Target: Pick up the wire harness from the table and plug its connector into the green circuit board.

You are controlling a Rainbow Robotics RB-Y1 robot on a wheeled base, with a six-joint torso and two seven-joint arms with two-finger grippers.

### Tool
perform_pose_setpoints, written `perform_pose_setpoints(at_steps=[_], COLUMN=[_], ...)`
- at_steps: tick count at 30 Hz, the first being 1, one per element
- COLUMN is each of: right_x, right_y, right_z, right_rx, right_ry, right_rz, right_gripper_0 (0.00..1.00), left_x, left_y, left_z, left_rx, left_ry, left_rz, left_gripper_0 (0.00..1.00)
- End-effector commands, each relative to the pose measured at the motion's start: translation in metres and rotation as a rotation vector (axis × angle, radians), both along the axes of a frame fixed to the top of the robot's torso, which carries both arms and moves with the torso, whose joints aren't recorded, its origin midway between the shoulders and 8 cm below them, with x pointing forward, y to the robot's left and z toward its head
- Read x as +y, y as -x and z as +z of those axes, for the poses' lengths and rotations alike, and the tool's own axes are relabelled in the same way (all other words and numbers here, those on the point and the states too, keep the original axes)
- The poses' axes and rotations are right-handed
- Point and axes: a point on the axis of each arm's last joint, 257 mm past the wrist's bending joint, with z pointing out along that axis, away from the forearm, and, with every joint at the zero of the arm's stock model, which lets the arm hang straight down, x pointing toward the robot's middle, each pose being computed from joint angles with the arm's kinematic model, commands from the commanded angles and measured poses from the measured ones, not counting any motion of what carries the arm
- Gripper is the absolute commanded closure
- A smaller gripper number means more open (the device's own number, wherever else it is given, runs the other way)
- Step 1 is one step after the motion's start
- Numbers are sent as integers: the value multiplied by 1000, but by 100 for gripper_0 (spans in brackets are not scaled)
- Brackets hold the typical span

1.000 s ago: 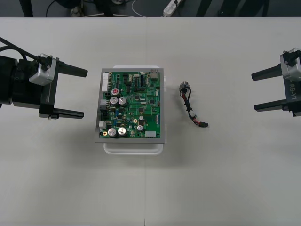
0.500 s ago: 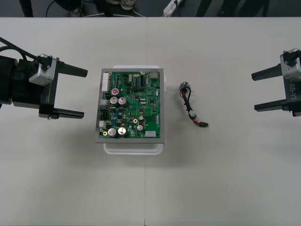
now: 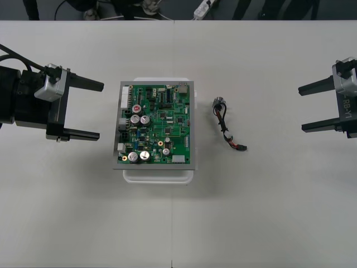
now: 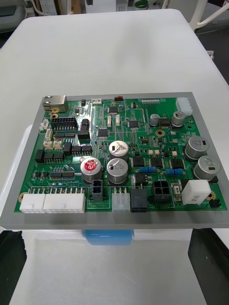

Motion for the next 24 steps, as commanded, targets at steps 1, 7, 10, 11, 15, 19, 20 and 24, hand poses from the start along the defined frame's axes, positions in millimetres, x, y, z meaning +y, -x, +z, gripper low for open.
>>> perform_pose_setpoints(at_steps=[1,7,10,11,15,19,20,24], right_x=[1,1,1,1,1,1,1,1], right_y=[2,2,2,2,2,2,2,2], right_z=[4,4,4,4,4,4,4,4], right_rx=[-13,-13,-13,-13,-13,-13,-13,-13], right_ry=[-5,-5,-5,-5,-5,-5,-5,-5], right_rz=[-7,-7,-7,-7,-7,-7,-7,-7], right_gripper_0=[31,31,31,31,31,31,31,31], left_x=[6,6,6,6,6,6,6,6], left_y=[9,9,9,9,9,9,9,9], left_z=[-3,-3,-3,-3,-3,-3,-3,-3], left_rx=[-22,-22,-22,-22,-22,-22,-22,-22], left_ry=[-55,-55,-55,-55,-55,-55,-55,-55], left_rz=[-47,-47,-47,-47,-47,-47,-47,-47], left_gripper_0=[0,0,0,0,0,0,0,0])
